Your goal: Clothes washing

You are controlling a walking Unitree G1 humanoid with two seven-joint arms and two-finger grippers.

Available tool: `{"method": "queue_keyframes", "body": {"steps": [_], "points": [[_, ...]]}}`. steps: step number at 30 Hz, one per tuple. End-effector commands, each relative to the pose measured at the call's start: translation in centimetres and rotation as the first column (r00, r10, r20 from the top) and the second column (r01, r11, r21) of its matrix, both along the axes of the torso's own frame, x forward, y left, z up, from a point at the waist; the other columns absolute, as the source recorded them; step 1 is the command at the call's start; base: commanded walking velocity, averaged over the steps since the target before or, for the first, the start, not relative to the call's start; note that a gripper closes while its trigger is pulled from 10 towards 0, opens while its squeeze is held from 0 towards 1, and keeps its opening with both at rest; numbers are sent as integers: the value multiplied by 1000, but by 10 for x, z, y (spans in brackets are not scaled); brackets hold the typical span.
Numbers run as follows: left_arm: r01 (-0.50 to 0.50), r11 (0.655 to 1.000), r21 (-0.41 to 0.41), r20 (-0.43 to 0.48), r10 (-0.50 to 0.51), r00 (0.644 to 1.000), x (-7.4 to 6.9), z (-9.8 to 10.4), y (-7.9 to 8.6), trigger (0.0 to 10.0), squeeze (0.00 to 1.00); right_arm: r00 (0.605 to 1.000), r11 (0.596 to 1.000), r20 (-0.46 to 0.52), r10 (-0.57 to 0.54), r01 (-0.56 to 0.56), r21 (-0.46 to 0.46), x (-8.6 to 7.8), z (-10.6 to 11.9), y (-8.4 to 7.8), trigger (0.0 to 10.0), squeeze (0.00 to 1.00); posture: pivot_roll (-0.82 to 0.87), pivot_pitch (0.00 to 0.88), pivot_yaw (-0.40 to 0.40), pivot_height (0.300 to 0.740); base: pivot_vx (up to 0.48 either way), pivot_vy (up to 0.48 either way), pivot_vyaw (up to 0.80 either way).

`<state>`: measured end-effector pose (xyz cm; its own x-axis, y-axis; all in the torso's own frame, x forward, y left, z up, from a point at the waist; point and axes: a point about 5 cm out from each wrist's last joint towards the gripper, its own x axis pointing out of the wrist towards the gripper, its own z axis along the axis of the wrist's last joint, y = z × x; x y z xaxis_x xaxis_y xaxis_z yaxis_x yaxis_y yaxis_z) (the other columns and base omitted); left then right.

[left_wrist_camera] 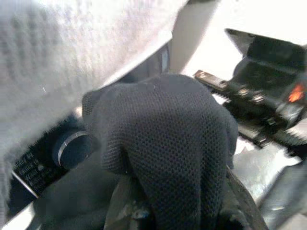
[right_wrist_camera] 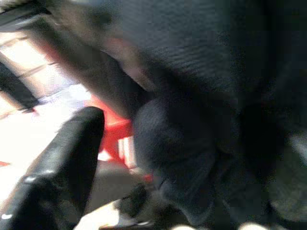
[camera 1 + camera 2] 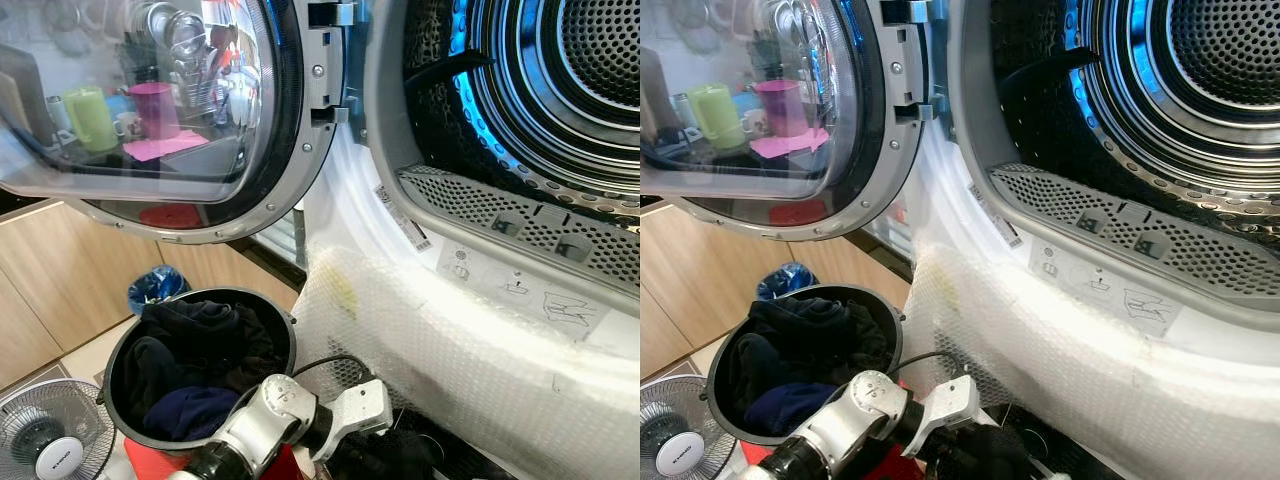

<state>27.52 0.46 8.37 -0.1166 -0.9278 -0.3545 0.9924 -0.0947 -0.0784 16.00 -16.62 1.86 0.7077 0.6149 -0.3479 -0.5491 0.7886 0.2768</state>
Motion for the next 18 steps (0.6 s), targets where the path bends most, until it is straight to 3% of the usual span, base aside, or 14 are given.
{"method": "queue_keyframes", "body": {"steps": [1, 3, 6, 11, 14, 18], "points": [[11, 999, -42, 12, -10, 1000, 2, 10, -7, 0, 0, 999, 999, 15, -49, 49, -2, 4, 0, -1, 10000, 0, 96, 40, 20, 740, 0, 0, 0], [9, 999, -43, 15, -8, 1000, 2, 10, -9, 0, 0, 999, 996, 19, -47, 45, 83, 5, 7, 4, 10000, 0, 97, 41, 19, 740, 0, 0, 0], [-7, 999, -53, 15, 7, 1000, 2, 11, -11, 0, 0, 1000, 991, 1, -24, 24, 130, 2, 9, 9, 10000, 0, 95, 43, 19, 740, 0, 0, 0], [-21, 996, -88, 13, 22, 1000, 2, 17, -18, 0, 0, 998, 1000, -67, -1, 3, 29, -7, -10, 12, 10000, 0, 94, 44, 18, 740, 0, 0, 0], [-33, 993, -115, 6, 34, 999, 3, 22, -22, 0, 0, 990, 995, -98, -98, 95, -33, -2, -23, 6, 10000, 0, 97, 46, 18, 740, 0, 0, 0], [-27, 993, -112, 7, 28, 1000, 3, 22, -22, 0, 0, 980, 982, -74, -187, 188, 3, 6, -21, 6, 10000, 0, 97, 45, 22, 740, 0, 0, 0]]}}
